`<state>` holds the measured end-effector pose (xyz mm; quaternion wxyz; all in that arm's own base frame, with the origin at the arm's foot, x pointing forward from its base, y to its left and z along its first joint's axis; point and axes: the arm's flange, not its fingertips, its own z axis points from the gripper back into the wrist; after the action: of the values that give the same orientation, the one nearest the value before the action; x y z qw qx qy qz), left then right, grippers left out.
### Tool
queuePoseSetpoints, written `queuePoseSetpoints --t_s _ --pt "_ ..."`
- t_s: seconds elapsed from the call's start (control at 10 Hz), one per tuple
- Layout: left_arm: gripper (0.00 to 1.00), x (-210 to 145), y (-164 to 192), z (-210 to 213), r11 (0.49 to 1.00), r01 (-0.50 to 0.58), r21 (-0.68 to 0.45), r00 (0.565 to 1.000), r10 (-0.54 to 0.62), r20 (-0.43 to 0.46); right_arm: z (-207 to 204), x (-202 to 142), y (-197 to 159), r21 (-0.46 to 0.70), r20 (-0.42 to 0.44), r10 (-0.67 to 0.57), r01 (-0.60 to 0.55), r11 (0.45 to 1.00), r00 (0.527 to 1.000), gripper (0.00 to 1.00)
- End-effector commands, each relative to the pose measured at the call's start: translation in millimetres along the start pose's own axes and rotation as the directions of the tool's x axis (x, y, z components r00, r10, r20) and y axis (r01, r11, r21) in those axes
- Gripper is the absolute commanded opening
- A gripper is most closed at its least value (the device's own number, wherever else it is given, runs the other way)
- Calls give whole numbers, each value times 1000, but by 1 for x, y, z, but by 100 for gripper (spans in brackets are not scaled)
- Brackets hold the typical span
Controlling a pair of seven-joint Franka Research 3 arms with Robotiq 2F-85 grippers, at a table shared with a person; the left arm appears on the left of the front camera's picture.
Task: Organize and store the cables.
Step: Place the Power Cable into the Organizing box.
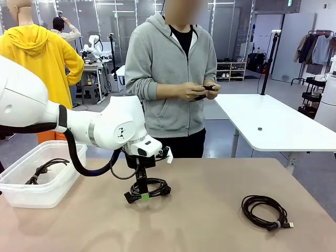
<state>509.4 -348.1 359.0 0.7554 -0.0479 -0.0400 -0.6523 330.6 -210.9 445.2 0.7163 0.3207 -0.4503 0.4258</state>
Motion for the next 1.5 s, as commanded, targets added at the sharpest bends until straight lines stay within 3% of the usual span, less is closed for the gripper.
queuePoseSetpoints --t_s 0.0,0.3,0.4,0.5,0.6,0.7,1.0,1.1,1.2,1.4 --pt "100 6 15 -16 1000 29 6 1000 -29 0 -3 4 2 -22 4 -23 23 999 1000 100" --pt "100 15 17 -38 997 65 -35 998 -66 -15 -3 4 2 -22 4 -23 23 999 1000 100" --pt "83 17 16 -41 997 72 -37 997 -73 -28 -3 4 2 -22 4 -23 23 999 1000 100" --pt "40 17 15 -42 996 79 -48 996 -80 -32 -3 4 2 -22 4 -23 23 999 1000 100" --pt "23 18 14 -42 996 78 -50 996 -79 -34 -3 4 2 -22 4 -23 23 999 1000 100" --pt "0 18 14 -43 996 65 -53 997 -68 -44 -3 4 2 -22 4 -23 23 999 1000 100" --pt "4 18 13 -40 997 54 -56 997 -57 -52 -3 4 2 -22 4 -23 23 999 1000 100" --pt "0 18 12 -35 997 47 -58 997 -50 -55 -3 4 2 -22 4 -23 23 999 1000 100" --pt "0 19 10 -21 996 58 -70 997 -61 -46 -3 4 2 -22 4 -23 23 999 1000 100" --pt "0 25 10 47 989 133 -66 990 -136 -41 -3 4 2 -22 4 -23 23 999 1000 100"
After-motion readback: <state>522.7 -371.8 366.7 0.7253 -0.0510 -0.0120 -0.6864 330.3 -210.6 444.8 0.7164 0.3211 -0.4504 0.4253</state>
